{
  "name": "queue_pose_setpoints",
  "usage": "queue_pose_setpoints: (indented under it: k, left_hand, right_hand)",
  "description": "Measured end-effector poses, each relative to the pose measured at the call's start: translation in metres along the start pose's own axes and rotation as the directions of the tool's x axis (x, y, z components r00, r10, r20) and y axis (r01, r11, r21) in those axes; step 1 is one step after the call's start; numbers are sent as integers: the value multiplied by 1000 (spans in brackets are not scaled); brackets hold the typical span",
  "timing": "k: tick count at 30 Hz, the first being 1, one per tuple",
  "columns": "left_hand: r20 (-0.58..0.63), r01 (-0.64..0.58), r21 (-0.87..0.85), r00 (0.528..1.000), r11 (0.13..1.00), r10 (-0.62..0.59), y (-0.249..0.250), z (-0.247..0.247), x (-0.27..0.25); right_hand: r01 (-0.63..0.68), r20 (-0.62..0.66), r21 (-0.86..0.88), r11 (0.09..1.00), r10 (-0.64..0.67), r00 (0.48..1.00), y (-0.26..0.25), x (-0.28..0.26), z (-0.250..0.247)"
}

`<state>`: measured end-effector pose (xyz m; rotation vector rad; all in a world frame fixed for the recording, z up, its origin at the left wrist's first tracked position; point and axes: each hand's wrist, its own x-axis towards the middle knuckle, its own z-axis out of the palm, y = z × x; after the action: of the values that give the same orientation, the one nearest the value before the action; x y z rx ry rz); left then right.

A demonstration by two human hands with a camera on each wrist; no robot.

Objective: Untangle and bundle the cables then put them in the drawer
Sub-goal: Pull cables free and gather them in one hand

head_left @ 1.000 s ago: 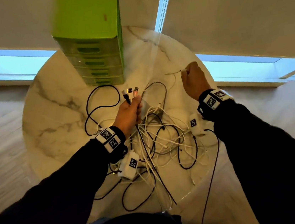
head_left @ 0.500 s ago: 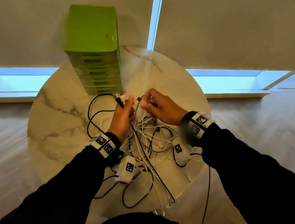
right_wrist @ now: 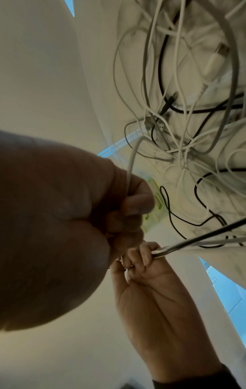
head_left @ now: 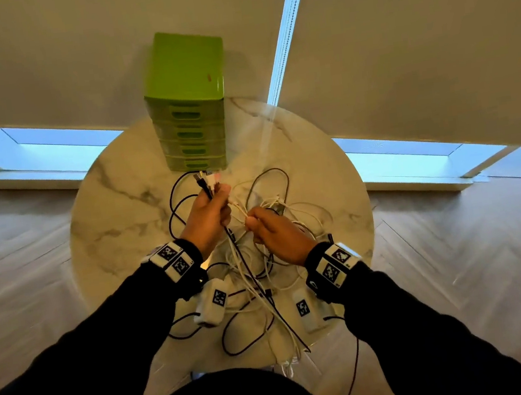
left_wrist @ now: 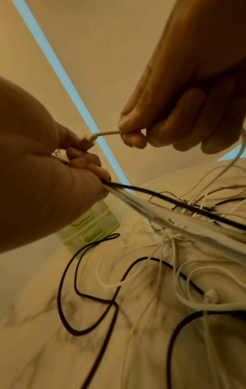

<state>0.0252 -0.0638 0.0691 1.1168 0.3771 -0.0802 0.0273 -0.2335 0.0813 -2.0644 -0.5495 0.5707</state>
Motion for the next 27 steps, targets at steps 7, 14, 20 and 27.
queue_pose_setpoints:
  k: [7,14,20,27]
  left_hand:
    - [58,11,-71,998,997,-7,-2,9,-12]
    - [97,-8,-40,995,999,12,-6,20,-16]
    - [-28,-4,53,1000,999,5,-8,10,1]
    - [-161,-130,-113,981,985,110,30,-2,16]
  right_hand:
    - [30,-194,0,1000,-29,981,-18,-2,-2]
    - [9,-125,-14,1000,-11,992,-14,12,11]
    - [-1,-61,-70,998,-3,998,-6,4,11]
    - [-70,101,47,996,65,993,39,-19,2]
